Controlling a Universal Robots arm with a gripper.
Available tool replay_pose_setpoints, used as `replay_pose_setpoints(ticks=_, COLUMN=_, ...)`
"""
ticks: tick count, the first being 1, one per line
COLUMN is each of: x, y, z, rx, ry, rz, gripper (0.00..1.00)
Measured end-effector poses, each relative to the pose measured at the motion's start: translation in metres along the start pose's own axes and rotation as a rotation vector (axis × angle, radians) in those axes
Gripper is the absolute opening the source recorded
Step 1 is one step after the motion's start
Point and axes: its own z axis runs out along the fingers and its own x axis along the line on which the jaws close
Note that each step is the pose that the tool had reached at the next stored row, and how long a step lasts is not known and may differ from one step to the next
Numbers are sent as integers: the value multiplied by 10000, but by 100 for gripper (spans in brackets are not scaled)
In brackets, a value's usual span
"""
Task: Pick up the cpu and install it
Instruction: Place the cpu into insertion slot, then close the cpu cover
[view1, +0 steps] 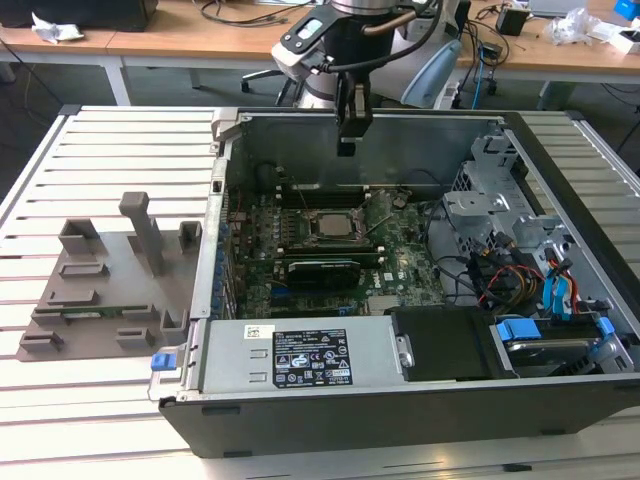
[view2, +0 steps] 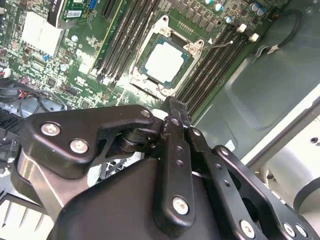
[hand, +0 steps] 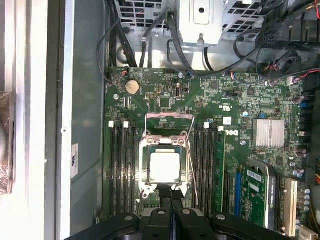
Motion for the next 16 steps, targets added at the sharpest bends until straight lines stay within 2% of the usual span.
replay_pose_setpoints(ticks=16, x=0, y=3, z=-1, rx=1, ry=3, rz=-2, gripper=11)
